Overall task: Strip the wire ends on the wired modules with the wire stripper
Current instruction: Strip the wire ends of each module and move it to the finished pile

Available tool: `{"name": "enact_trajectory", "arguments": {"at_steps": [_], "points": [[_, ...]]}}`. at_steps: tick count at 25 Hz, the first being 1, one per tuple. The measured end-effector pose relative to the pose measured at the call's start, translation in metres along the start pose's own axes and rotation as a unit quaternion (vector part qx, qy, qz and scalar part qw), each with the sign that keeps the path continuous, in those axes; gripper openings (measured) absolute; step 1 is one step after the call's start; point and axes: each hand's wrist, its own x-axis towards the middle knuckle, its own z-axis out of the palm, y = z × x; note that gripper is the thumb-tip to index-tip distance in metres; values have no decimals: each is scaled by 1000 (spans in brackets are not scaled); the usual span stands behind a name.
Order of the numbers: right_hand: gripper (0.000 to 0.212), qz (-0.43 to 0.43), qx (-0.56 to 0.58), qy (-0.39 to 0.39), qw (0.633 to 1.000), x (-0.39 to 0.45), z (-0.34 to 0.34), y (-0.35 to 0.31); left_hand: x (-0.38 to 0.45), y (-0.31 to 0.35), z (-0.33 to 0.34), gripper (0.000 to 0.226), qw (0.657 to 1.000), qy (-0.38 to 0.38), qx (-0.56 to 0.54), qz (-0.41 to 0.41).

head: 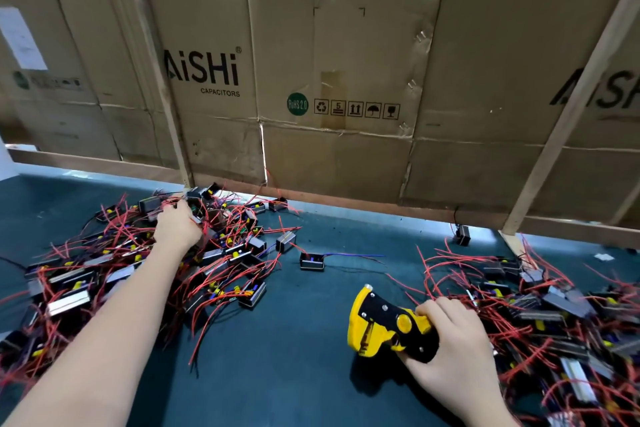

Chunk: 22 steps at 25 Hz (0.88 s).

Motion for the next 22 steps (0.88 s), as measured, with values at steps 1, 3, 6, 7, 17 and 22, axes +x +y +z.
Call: {"name": "enact_trajectory", "arguments": {"at_steps": [1,3,6,7,17,22], "points": [[39,4,-1,5,1000,0,1,1,0,2,-1,48,1000,8,-1,-17],[41,20,-6,17,1000,0,2,2,-4,9,-8,45,997,64,22,-26],[41,49,-8,28,998,0,2,3,-24,29,-30,66,980,182,-78,26],[41,58,-4,30,998,0,2,3,-32,39,-39,70,965,206,-150,60],[32,133,78,48,987,-2,-5,0,-153,125,-80,12,645,-105,-737,170],[36,132,217,89,963,-11,-14,-2,-213,113,13,36,849,-212,-450,178]]}}
